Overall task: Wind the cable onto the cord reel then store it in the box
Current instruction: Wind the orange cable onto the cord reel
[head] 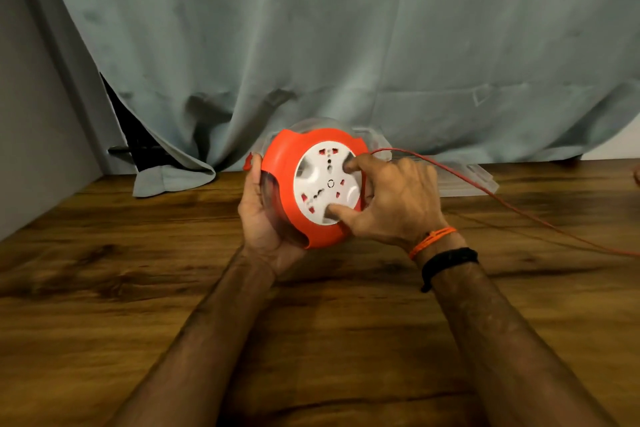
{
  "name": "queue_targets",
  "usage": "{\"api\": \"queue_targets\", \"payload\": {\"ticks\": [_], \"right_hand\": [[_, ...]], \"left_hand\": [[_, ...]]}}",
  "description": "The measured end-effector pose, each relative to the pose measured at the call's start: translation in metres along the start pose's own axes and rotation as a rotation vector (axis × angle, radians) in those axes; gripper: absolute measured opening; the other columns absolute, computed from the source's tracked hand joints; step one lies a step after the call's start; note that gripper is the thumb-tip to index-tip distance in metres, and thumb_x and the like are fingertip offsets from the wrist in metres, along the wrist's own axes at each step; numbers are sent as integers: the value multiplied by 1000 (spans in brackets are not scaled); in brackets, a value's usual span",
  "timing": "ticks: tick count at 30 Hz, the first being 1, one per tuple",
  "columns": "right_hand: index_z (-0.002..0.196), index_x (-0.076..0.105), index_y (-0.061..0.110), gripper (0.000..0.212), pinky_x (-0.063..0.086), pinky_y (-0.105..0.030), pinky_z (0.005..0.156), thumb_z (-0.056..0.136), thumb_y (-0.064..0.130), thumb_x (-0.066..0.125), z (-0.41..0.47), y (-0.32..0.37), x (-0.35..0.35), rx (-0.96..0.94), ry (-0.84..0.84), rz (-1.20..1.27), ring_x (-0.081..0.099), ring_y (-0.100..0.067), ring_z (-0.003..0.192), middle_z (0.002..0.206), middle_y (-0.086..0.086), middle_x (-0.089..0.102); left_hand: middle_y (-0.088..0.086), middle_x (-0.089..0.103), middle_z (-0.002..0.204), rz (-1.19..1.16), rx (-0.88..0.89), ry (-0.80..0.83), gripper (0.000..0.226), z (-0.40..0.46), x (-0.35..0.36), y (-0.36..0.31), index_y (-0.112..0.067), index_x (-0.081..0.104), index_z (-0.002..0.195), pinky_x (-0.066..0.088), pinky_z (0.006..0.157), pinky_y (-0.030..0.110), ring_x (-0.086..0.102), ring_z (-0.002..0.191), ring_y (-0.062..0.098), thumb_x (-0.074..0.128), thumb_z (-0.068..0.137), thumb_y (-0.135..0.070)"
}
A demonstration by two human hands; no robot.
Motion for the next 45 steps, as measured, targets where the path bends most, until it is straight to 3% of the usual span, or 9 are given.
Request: {"api": "queue_targets", "payload": {"ticks": [4,9,13,17,22,30,34,38,45], "right_hand": [[69,62,21,69,36,-32,72,60,87,48,-3,9,13,138,17,-38,63,-28,78,71,-3,66],[63,60,19,75,39,-31,71,62,92,40,-1,12,17,164,67,-10,61,-23,73,66,1,64],[57,62,22,62,49,-31,66,64,83,55,3,7,2,108,28,91,63,-17,65,50,11,56],[84,63,28,29,52,-41,70,69,52,70,6,4,-9,-20,74,147,61,-24,66,51,16,40],[128,52,37,60,52,-39,73,69,31,63,5,7,-8,-92,140,73,59,-25,68,56,10,46],[132,51,41,61,52,-40,75,72,37,65,4,5,1,-117,127,-2,63,-29,79,73,-1,68],[108,68,34,60,45,-36,75,56,64,73,2,-1,-3,-17,22,-15,66,-32,83,75,-3,71],[63,58,21,73,36,-31,66,56,92,42,-1,7,10,131,21,-27,65,-27,76,66,-1,66],[56,57,19,75,38,-28,63,60,93,43,0,11,10,134,47,-9,64,-22,69,57,5,61]], "left_hand": [[24,54,145,19,20,-24,86,0,2,0,-10,52,144,33,114,63,49,135,44,32,91,-74],[22,64,134,17,39,-44,83,-1,0,-4,-10,67,130,49,102,58,60,125,41,30,92,-74],[23,63,134,-19,16,6,88,-3,5,-3,-8,65,132,52,98,56,61,124,41,24,93,-76],[24,55,144,-31,-3,57,89,-1,6,-1,-9,58,139,39,110,61,50,134,44,24,93,-77],[23,51,147,-29,-20,69,87,-1,6,3,-10,55,142,29,115,65,47,136,44,31,91,-77],[23,47,151,-5,-52,22,90,-1,1,6,-13,48,148,20,115,71,40,140,47,32,88,-78],[24,48,149,15,-20,26,87,0,2,2,-12,46,148,23,115,70,44,138,46,38,88,-74],[23,54,145,28,46,-13,82,0,4,-2,-10,50,146,32,115,62,50,135,42,37,91,-69],[22,61,138,11,47,-27,82,-2,4,-6,-10,61,136,47,105,57,57,128,40,31,93,-72]]}}
Point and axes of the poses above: each hand's wrist, its own z-axis towards the middle knuckle, its own x-axis out of the palm, y = z × x, the point moved 6 cm from there along z, towards the middle knuckle
